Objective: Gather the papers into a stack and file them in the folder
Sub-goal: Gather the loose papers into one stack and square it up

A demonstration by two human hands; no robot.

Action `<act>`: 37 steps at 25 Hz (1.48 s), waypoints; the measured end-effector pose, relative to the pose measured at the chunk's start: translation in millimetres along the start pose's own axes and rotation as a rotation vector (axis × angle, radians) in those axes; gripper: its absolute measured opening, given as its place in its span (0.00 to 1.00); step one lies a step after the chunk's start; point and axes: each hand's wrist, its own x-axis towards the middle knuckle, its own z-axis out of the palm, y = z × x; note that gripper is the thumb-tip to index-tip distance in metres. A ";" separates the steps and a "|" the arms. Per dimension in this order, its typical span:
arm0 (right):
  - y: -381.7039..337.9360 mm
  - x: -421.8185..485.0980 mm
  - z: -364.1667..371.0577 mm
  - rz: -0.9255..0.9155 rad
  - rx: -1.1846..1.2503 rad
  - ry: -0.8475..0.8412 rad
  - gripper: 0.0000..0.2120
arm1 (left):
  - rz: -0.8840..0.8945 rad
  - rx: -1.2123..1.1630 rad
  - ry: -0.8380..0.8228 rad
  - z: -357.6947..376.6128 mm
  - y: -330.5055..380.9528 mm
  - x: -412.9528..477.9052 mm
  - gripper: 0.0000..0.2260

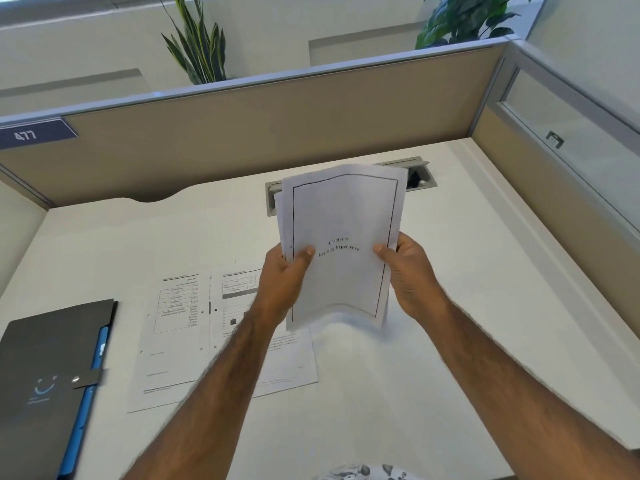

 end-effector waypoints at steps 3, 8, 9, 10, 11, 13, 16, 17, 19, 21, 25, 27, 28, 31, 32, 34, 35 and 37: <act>-13.6 -4.1 3.9 -0.154 0.002 0.028 0.12 | 0.080 0.003 0.101 2.2 12.0 -3.8 0.05; -3.1 -15.8 -1.6 -0.113 -0.090 0.010 0.10 | 0.054 0.038 0.123 0.5 -9.4 -13.6 0.08; 3.2 -17.4 -1.7 -0.076 -0.135 0.035 0.10 | 0.042 0.089 0.139 2.0 -18.3 -16.1 0.09; 8.9 -18.2 -1.8 -0.042 -0.185 0.069 0.09 | 0.037 0.144 0.160 3.0 -26.2 -18.2 0.09; 12.7 -19.1 -1.0 -0.020 -0.228 0.095 0.09 | 0.033 0.178 0.185 3.0 -31.3 -20.4 0.09; 16.4 -19.6 2.3 -0.023 -0.303 0.117 0.08 | 0.048 0.226 0.216 -2.2 -33.9 -23.1 0.05; 22.6 -16.7 18.3 -0.018 -0.410 0.094 0.05 | 0.096 0.370 0.249 -27.4 -32.7 -24.5 0.06; 27.5 -14.5 26.6 -0.002 -0.439 0.074 0.06 | 0.080 0.416 0.269 -39.3 -34.4 -24.0 0.05; 41.8 -8.2 44.8 0.038 -0.479 0.040 0.12 | -0.020 0.517 0.313 -63.5 -40.1 -22.5 0.03; 58.3 -2.9 67.2 0.102 -0.491 0.024 0.12 | -0.132 0.604 0.345 -85.9 -50.4 -22.3 0.06; 87.7 3.4 107.8 0.186 -0.520 -0.009 0.04 | -0.234 0.665 0.358 -120.6 -68.9 -26.1 0.13; 100.0 4.5 124.8 0.206 -0.545 -0.040 0.06 | -0.289 0.776 0.360 -135.6 -73.5 -26.6 0.21; 104.5 4.3 131.3 0.208 -0.565 -0.052 0.07 | -0.298 0.924 0.360 -140.9 -76.5 -26.9 0.26; 112.6 2.2 146.1 0.169 -0.578 -0.075 0.16 | -0.204 1.182 0.306 -141.9 -84.5 -31.7 0.27; 114.0 -0.1 148.9 0.193 -0.513 -0.097 0.18 | -0.162 1.055 0.273 -138.4 -86.6 -32.9 0.20; 119.2 -4.2 154.2 0.248 -0.446 -0.195 0.21 | -0.261 0.626 0.248 -130.8 -81.9 -32.3 0.19; 123.4 -5.5 156.0 0.219 -0.519 -0.267 0.19 | -0.349 0.425 0.263 -130.7 -75.9 -29.5 0.25; 133.8 -6.4 156.6 0.051 -0.782 -0.425 0.12 | -0.461 0.213 0.258 -137.1 -70.7 -18.7 0.31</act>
